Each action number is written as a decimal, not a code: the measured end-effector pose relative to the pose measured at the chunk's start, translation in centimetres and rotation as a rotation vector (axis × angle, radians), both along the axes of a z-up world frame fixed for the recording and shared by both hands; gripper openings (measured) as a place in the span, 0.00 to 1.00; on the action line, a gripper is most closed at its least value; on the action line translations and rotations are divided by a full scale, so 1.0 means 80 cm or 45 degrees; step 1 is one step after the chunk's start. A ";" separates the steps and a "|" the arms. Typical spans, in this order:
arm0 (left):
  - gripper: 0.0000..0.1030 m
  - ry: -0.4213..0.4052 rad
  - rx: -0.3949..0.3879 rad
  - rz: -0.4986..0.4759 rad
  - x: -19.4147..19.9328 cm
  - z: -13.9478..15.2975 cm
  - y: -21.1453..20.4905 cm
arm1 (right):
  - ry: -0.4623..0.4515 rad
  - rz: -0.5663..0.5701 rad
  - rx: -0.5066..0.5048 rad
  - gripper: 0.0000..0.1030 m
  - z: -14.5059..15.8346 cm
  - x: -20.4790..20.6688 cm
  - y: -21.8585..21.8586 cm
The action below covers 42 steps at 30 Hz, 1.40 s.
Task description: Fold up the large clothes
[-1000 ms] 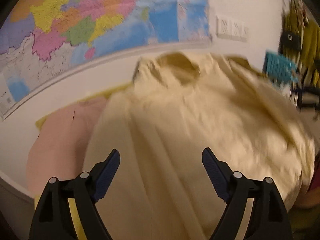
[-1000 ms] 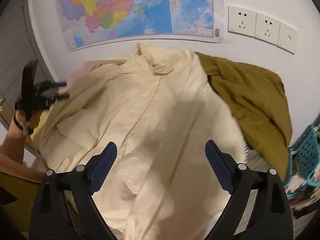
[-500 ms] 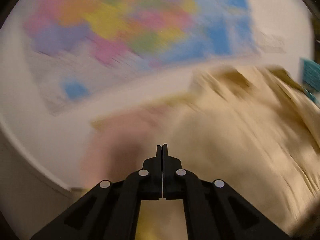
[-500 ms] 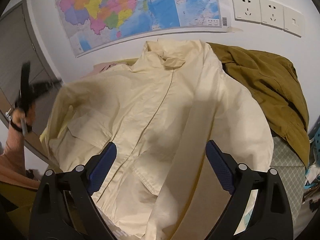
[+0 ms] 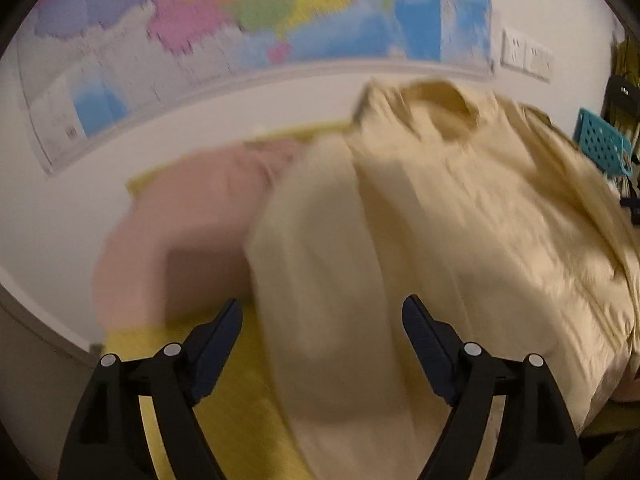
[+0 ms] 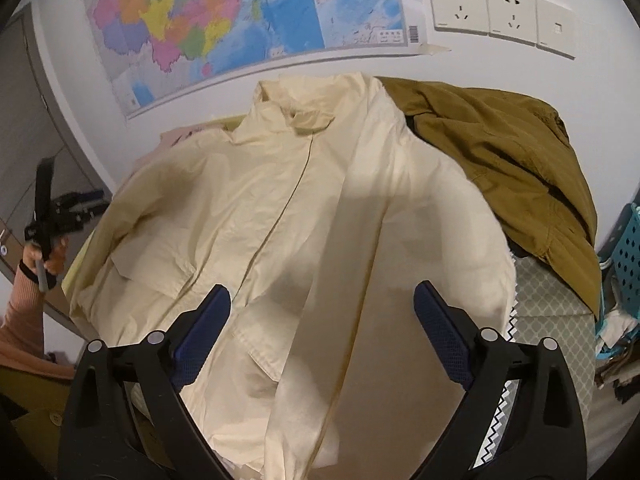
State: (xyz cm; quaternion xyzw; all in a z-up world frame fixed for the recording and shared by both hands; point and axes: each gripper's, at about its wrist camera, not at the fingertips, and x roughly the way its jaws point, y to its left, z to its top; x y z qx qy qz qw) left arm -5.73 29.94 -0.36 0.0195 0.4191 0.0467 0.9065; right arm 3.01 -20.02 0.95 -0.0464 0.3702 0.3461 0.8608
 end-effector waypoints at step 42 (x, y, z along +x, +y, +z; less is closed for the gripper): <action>0.72 -0.244 -0.228 -0.624 0.057 0.066 -0.231 | 0.228 -0.216 0.334 0.43 0.044 0.138 -0.085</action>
